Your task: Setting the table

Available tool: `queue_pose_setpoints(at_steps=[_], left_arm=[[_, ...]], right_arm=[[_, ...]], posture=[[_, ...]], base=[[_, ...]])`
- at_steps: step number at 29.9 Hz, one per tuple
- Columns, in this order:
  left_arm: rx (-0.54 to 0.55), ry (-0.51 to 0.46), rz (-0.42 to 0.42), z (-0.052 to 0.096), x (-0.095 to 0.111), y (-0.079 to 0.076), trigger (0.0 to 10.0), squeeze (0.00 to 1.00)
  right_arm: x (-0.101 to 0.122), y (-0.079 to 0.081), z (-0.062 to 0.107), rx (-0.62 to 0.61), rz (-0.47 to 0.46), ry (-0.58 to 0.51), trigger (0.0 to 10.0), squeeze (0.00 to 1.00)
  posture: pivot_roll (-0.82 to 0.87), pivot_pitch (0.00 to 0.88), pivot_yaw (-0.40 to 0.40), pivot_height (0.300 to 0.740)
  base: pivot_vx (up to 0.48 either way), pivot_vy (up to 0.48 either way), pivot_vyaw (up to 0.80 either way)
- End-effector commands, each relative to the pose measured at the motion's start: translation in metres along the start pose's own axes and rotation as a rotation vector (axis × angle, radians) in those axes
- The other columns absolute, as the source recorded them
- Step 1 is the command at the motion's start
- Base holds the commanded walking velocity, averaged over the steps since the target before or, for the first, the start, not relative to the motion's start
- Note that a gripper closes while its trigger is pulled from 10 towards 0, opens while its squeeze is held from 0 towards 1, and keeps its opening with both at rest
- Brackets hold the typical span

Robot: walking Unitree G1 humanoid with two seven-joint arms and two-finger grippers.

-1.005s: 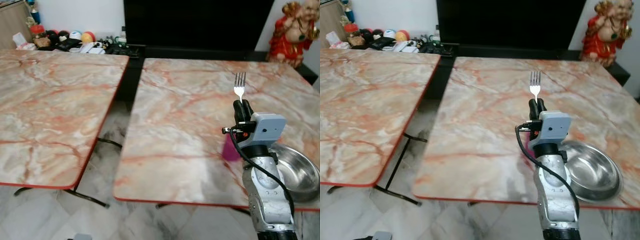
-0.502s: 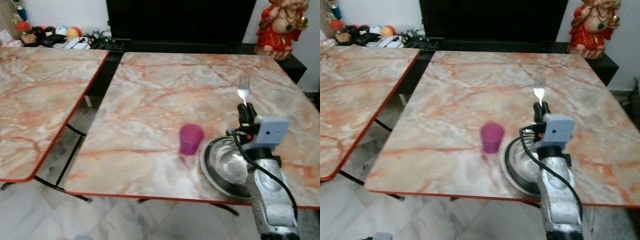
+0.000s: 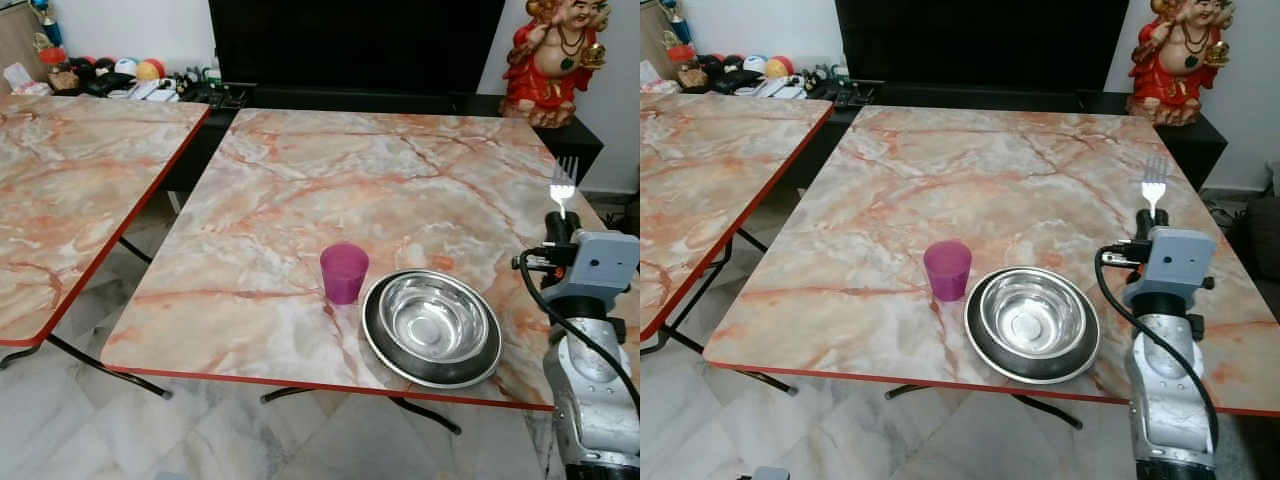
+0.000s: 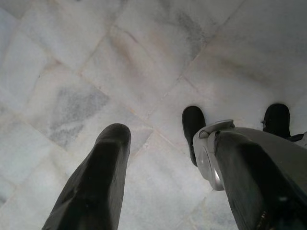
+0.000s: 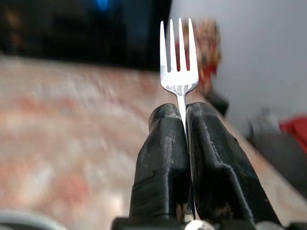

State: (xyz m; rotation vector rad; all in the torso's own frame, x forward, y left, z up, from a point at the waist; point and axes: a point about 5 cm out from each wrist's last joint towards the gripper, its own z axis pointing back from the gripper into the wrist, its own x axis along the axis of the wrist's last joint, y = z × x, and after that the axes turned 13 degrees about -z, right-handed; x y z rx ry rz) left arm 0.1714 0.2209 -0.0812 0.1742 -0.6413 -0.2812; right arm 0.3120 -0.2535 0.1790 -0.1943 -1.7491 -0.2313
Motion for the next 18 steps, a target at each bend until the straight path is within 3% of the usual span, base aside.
queue_pose_setpoints(at_steps=[1, 4, 12, 18], left_arm=[[-0.006, 0.043, 0.000, 0.002, -0.010, 0.002, 10.0, 0.00], [-0.008, 0.042, -0.002, 0.002, -0.010, 0.003, 10.0, 0.00], [-0.010, 0.031, -0.003, 0.001, -0.005, 0.004, 10.0, 0.00], [-0.012, 0.030, -0.006, 0.001, -0.005, 0.005, 10.0, 0.00]], right_arm=[[-0.010, -0.008, 0.003, -0.022, 0.020, 0.076, 10.0, 0.00], [-0.027, -0.009, 0.006, 0.006, 0.070, 0.191, 10.0, 0.00], [-0.035, -0.013, 0.005, -0.027, 0.069, 0.266, 10.0, 0.00], [-0.042, -0.014, 0.004, 0.061, 0.084, 0.339, 10.0, 0.00]], posture=[[-0.04, 0.117, 0.011, 0.740], [-0.05, 0.116, 0.013, 0.740], [-0.04, 0.118, 0.020, 0.740], [-0.04, 0.122, 0.025, 0.740]], base=[[0.000, 0.000, 0.00], [0.000, 0.000, 0.00], [0.000, 0.000, 0.00], [0.000, 0.000, 0.00]])
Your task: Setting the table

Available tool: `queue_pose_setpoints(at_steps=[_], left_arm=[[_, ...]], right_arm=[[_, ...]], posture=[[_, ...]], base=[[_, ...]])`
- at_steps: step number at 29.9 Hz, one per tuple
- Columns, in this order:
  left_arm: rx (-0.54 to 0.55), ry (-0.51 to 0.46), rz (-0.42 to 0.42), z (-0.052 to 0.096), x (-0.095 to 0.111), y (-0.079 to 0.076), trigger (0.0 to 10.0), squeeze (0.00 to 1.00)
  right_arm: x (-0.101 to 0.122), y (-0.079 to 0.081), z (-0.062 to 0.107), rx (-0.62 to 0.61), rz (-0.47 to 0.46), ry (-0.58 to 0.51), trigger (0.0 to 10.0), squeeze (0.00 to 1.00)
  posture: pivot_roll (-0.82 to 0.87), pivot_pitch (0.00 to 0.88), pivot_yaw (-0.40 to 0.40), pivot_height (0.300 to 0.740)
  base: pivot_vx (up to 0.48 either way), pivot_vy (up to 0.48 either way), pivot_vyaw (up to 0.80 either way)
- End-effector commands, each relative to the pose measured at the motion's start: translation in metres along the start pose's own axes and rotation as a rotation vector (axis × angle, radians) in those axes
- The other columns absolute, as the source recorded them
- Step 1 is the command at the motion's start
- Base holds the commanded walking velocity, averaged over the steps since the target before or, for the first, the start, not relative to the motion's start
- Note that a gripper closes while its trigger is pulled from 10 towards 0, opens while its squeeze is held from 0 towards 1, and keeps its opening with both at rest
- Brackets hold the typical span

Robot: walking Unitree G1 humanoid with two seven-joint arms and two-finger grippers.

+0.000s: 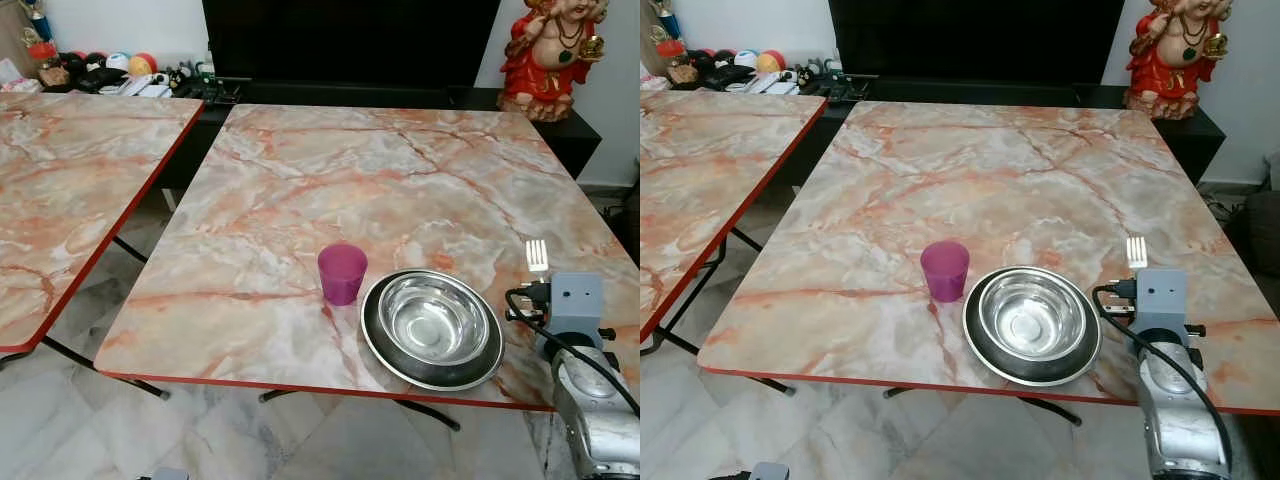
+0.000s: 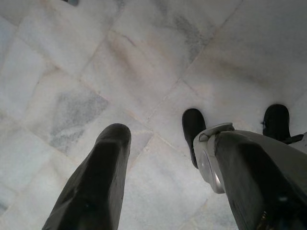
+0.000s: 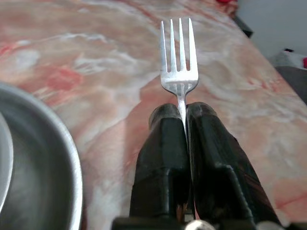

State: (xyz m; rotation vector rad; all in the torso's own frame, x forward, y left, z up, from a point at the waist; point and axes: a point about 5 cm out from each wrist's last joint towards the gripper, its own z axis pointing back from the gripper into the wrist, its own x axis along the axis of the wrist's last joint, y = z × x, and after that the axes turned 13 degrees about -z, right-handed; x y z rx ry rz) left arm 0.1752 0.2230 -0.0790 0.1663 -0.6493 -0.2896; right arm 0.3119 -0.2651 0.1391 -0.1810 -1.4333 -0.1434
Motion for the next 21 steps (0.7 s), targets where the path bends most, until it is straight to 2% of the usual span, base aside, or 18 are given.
queue_pose_setpoints(at_steps=[1, 9, 21], left_arm=[[-0.004, 0.040, -0.002, 0.002, -0.008, 0.002, 10.0, 0.00], [-0.013, 0.042, -0.012, 0.002, -0.009, 0.004, 10.0, 0.00], [-0.025, 0.041, -0.029, 0.002, -0.008, 0.002, 10.0, 0.00]], right_arm=[[-0.004, -0.002, -0.001, 0.003, -0.005, 0.037, 10.0, 0.00], [-0.018, -0.010, -0.003, 0.006, -0.030, 0.133, 10.0, 0.00], [-0.017, -0.012, -0.004, 0.007, -0.065, 0.135, 10.0, 0.00]], posture=[[-0.04, 0.122, 0.027, 0.740], [-0.04, 0.129, 0.037, 0.740], [-0.04, 0.120, 0.039, 0.740]], base=[[0.000, 0.000, 0.00], [0.000, 0.000, 0.00], [0.000, 0.000, 0.00]])
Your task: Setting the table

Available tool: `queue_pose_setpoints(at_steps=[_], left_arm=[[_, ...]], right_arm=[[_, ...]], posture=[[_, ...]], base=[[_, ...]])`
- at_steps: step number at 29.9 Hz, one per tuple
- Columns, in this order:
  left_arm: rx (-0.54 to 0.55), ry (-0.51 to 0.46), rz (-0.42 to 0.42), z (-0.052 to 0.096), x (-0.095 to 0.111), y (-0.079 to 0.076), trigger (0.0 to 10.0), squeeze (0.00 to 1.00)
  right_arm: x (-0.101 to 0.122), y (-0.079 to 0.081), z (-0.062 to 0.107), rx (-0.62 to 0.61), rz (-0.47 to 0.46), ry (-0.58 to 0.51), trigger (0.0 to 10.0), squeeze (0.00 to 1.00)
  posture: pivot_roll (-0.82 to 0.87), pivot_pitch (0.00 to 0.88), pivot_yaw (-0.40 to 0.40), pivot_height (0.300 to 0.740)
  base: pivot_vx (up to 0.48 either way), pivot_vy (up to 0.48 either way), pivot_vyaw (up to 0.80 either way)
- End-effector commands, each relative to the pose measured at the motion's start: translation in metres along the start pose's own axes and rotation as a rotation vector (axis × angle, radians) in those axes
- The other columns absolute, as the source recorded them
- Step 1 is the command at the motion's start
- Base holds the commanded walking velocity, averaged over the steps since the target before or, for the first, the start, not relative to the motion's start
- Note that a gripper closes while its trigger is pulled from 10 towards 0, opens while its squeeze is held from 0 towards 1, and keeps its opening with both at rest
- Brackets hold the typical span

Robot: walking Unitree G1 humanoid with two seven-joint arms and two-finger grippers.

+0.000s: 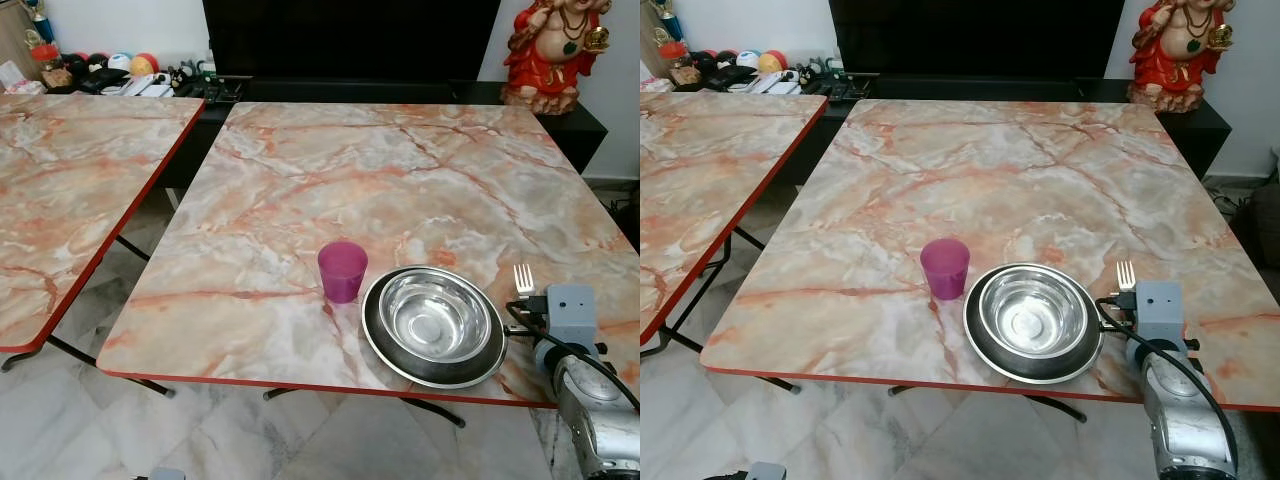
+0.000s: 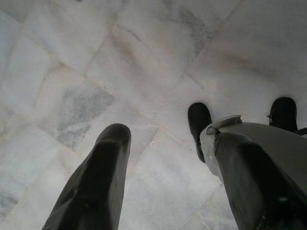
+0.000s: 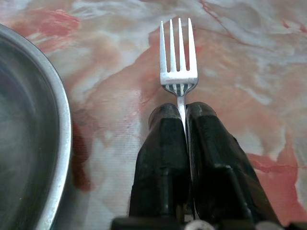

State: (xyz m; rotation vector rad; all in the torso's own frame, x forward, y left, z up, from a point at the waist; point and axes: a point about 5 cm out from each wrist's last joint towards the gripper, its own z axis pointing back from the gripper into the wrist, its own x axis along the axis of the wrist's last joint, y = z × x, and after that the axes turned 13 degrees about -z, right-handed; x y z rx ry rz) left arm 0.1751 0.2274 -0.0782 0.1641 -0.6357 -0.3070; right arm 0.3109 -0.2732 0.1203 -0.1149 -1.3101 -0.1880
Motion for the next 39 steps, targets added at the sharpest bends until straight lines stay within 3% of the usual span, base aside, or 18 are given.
queue_pose_setpoints(at_steps=[1, 14, 23, 39], left_arm=[[-0.016, 0.029, -0.014, 0.001, -0.007, -0.003, 10.0, 0.00], [-0.014, 0.028, -0.012, 0.001, -0.006, -0.002, 10.0, 0.00], [-0.015, 0.028, -0.016, 0.001, -0.007, -0.004, 10.0, 0.00], [-0.026, 0.023, -0.032, 0.002, -0.008, -0.007, 10.0, 0.00]], right_arm=[[0.002, -0.004, -0.001, -0.006, -0.011, 0.005, 10.0, 0.00], [0.007, -0.007, -0.013, 0.012, -0.036, 0.011, 10.0, 0.00], [0.007, 0.007, -0.024, 0.052, -0.078, -0.002, 10.0, 0.00], [0.007, 0.011, -0.033, 0.051, -0.103, -0.002, 10.0, 0.00]], posture=[[-0.04, 0.118, 0.040, 0.740], [-0.03, 0.122, 0.034, 0.740], [-0.02, 0.128, 0.036, 0.740], [-0.01, 0.129, 0.031, 0.740]], base=[[0.000, 0.000, 0.00], [0.000, 0.000, 0.00], [0.000, 0.000, 0.00], [0.000, 0.000, 0.00]])
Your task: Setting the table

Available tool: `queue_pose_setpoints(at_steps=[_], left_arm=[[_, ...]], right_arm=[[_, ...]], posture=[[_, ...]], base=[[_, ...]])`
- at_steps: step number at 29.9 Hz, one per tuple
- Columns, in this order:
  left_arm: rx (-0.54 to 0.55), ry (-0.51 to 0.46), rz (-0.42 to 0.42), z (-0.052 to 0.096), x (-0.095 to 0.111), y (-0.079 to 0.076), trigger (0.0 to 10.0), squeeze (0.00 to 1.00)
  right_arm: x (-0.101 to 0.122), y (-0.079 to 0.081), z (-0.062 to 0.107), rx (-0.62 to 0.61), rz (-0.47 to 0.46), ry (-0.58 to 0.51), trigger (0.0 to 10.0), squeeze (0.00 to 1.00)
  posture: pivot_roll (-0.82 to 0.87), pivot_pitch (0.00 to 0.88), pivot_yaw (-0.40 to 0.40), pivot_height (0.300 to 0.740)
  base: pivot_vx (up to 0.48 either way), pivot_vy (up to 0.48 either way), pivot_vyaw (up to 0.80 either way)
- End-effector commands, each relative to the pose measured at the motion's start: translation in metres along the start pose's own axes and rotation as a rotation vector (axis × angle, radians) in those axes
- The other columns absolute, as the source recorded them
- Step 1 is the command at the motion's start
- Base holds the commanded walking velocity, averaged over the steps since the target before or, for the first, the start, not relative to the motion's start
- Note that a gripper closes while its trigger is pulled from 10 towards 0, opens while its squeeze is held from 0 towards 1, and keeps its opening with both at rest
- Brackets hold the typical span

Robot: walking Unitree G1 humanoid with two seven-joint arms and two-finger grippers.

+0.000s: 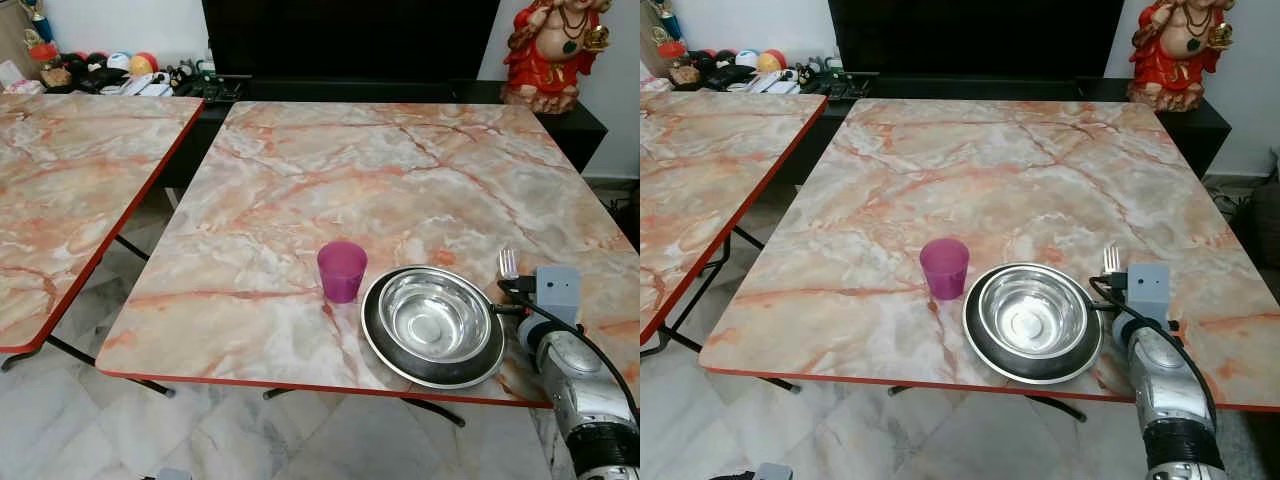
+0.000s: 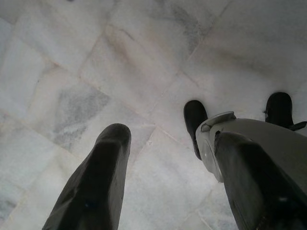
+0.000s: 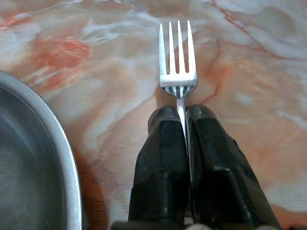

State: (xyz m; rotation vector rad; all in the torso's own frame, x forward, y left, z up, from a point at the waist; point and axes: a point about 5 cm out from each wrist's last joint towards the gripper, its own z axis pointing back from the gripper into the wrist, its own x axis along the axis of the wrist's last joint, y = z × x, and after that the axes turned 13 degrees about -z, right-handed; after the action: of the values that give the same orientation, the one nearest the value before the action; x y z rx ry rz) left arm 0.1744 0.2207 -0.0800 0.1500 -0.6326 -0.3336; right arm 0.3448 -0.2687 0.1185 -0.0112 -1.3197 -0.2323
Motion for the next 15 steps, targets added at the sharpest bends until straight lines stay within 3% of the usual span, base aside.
queue_pose_setpoints(at_steps=[1, 11, 12, 13, 14, 15], left_arm=[[-0.003, 0.024, -0.012, 0.0021, -0.0084, -0.0003, 10.0, 0.00], [-0.001, 0.018, -0.011, 0.0017, -0.0065, 0.0004, 10.0, 0.00], [-0.001, 0.018, -0.011, 0.0017, -0.0063, 0.0003, 10.0, 0.00], [-0.001, 0.018, -0.011, 0.0017, -0.0063, 0.0003, 10.0, 0.00], [-0.001, 0.017, -0.011, 0.0016, -0.0061, 0.0002, 10.0, 0.00], [-0.001, 0.017, -0.011, 0.0016, -0.0060, 0.0002, 10.0, 0.00]], right_arm=[[-0.0014, 0.0002, -0.0014, 0.002, -0.011, 0.005, 10.0, 0.00], [-0.0078, -0.0013, -0.0012, 0.003, -0.008, 0.029, 10.0, 0.00], [-0.0084, -0.0018, -0.0017, 0.005, -0.006, 0.031, 10.0, 0.29], [-0.0084, -0.0018, -0.0017, 0.005, -0.006, 0.031, 10.0, 0.29], [-0.0087, -0.0022, -0.0023, 0.006, -0.005, 0.031, 10.0, 0.45], [-0.0087, -0.0022, -0.0025, 0.007, -0.006, 0.031, 10.0, 0.45]], posture=[[-0.01, 0.128, 0.031, 0.740], [-0.01, 0.127, 0.031, 0.740], [-0.01, 0.128, 0.030, 0.740], [-0.01, 0.128, 0.030, 0.740], [-0.01, 0.127, 0.030, 0.740], [-0.01, 0.127, 0.030, 0.740]], base=[[0.000, 0.000, 0.00], [0.000, 0.000, 0.00], [0.000, 0.000, 0.00], [0.000, 0.000, 0.00], [0.000, 0.000, 0.00], [0.000, 0.000, 0.00]])
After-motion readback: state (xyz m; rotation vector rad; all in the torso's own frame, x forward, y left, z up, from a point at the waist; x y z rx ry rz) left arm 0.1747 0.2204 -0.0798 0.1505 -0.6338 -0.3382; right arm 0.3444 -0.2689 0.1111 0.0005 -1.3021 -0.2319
